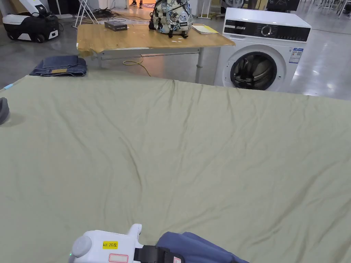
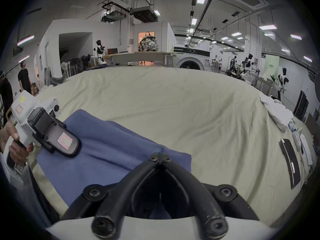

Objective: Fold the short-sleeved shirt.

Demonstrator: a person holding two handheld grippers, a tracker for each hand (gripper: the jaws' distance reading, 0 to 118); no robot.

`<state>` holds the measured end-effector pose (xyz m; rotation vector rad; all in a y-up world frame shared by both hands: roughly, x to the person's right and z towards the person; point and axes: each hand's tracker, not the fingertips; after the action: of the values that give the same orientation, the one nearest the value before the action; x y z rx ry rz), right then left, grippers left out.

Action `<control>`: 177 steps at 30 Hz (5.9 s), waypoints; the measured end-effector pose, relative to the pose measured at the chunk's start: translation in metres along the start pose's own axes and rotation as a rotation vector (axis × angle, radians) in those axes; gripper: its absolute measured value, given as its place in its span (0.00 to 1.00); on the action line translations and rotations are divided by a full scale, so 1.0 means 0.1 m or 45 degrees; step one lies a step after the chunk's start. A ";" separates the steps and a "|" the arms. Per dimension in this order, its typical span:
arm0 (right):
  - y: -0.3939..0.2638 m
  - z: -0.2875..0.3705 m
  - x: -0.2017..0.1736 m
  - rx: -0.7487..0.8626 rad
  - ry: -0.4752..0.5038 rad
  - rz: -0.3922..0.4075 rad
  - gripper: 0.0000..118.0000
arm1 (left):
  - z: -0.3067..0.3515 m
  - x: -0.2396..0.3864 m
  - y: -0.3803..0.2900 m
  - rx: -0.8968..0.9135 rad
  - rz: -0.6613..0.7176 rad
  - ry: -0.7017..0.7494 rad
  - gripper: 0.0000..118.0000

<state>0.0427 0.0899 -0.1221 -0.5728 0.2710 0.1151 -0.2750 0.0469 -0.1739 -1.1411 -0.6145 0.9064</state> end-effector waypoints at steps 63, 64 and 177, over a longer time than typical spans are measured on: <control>1.15 -0.18 0.15 0.242 -0.060 0.072 0.00 | 4.75 -0.18 0.70 0.778 0.071 1.161 0.48; 1.15 -0.19 0.15 0.241 -0.056 0.069 0.00 | 4.70 -0.17 0.70 0.761 0.057 1.151 0.48; 1.99 0.14 0.45 0.478 -0.284 -0.310 0.84 | 0.96 1.76 0.14 1.627 -1.136 1.014 0.75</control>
<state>0.0522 0.2652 -0.2273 -0.2134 0.0017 -0.1064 -0.2659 0.2470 -0.1620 0.0621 0.1929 -0.0768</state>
